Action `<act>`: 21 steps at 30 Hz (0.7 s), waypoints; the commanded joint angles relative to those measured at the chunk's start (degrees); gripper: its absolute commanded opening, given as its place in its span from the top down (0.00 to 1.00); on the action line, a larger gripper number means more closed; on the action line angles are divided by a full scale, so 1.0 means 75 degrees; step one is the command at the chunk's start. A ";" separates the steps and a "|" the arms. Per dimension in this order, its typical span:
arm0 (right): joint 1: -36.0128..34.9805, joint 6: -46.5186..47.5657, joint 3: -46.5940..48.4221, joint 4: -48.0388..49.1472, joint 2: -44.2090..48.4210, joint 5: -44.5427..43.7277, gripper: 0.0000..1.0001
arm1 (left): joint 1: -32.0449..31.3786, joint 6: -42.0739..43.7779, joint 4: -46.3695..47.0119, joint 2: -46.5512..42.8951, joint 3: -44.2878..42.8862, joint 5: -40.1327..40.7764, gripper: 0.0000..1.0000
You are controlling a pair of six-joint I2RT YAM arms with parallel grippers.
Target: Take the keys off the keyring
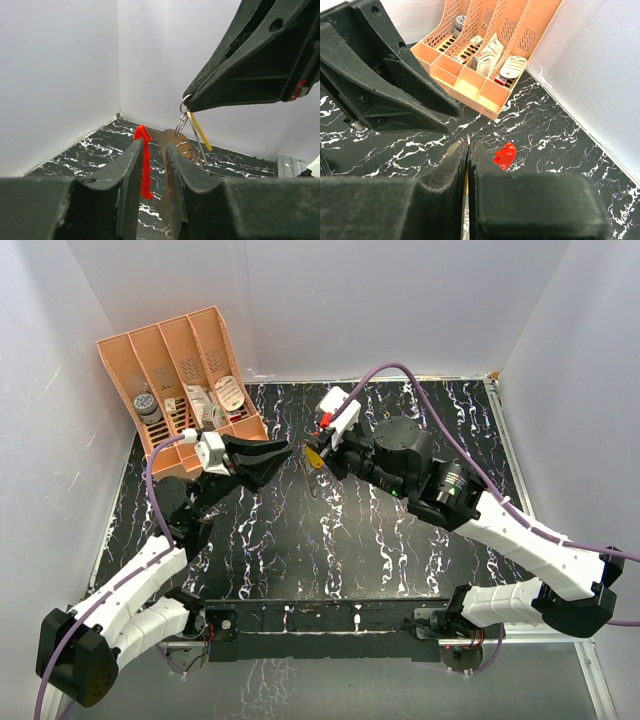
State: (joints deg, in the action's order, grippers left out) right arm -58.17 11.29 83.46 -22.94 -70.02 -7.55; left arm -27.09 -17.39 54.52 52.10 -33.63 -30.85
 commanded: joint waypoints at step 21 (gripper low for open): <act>-0.0048 -0.0146 -0.0066 0.0610 0.0235 0.0046 1.00 | 0.0015 -0.0486 0.1161 0.0539 -0.0213 -0.0771 0.78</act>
State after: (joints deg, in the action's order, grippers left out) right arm -58.19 10.41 82.61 -22.46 -70.00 -7.33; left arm -27.09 -19.70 58.74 55.79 -33.63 -34.76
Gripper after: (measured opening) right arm 0.009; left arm 0.224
